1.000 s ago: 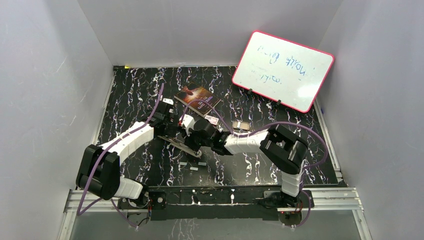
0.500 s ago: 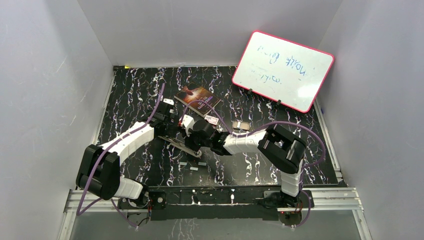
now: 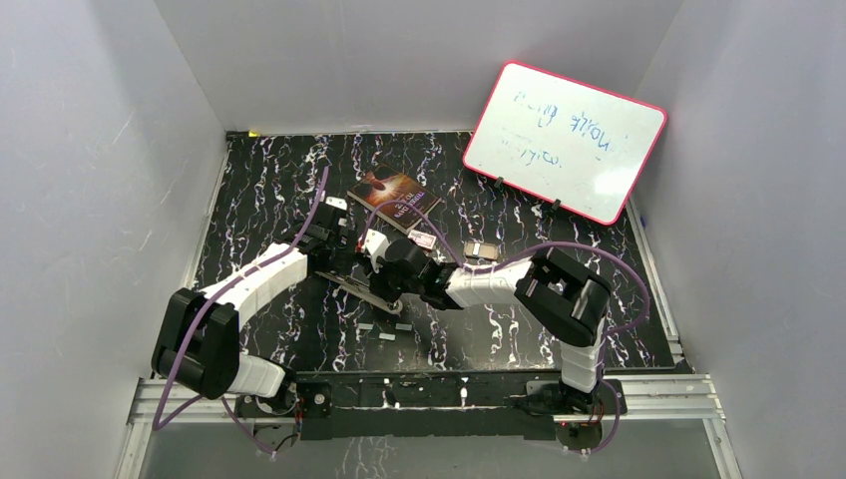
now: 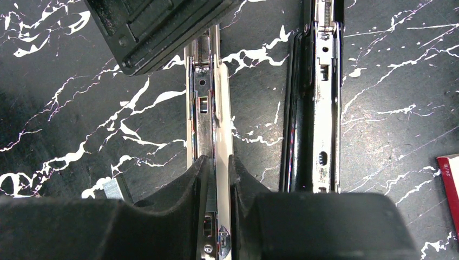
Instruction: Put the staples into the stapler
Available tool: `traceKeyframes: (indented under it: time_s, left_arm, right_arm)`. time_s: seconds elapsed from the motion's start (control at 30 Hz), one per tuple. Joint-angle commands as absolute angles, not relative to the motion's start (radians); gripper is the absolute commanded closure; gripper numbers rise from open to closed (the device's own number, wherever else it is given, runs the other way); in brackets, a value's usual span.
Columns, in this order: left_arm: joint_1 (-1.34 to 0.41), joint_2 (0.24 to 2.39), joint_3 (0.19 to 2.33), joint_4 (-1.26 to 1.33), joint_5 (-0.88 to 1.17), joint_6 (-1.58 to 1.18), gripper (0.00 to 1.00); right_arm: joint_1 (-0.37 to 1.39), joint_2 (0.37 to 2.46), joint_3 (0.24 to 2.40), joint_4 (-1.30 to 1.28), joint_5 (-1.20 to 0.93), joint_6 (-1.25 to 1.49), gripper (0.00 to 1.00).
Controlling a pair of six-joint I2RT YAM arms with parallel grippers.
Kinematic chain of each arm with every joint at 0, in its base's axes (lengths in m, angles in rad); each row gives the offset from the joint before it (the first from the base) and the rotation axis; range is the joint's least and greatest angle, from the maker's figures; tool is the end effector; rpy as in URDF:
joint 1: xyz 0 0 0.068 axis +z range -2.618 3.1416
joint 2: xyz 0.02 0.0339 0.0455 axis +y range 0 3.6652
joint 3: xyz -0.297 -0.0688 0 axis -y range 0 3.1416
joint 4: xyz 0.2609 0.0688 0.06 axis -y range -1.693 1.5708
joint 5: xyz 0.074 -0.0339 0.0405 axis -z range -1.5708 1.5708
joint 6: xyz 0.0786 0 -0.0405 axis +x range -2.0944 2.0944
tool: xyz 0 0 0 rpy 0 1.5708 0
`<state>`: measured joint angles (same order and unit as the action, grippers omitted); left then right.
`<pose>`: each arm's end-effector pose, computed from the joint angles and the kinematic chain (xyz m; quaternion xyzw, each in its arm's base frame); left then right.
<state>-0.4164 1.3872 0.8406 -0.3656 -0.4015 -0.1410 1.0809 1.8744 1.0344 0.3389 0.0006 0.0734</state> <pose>0.2954 -0.0971 0.2054 0.0634 0.9273 0.0942 0.3566 0.2172 0.4072 0.1694 -0.4152 0.7535 0.2779 0.4273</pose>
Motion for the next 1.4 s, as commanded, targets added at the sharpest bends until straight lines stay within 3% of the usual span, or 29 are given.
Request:
traceKeyframes:
  time_s: [0.0,0.57,0.8,1.37]
  left_arm:
    - [-0.422,1.373,0.831,-0.37,-0.413,-0.133,0.09]
    - [-0.422,1.373,0.832,-0.37,-0.411,-0.133,0.08]
    - [-0.421,1.374,0.831,-0.371,-0.412,-0.133,0.08]
    - [-0.425,1.373,0.829,-0.37,-0.416,-0.134,0.08]
  right_arm:
    - [1.078,1.838,1.03,0.27,0.011,0.06,0.73]
    - [1.078,1.75,0.992,0.106,0.001,0.048,0.72]
    - [1.078,1.675,0.989,0.232,-0.003,0.038,0.71]
    - [1.076,1.848,1.101,0.335,-0.001,0.036,0.71]
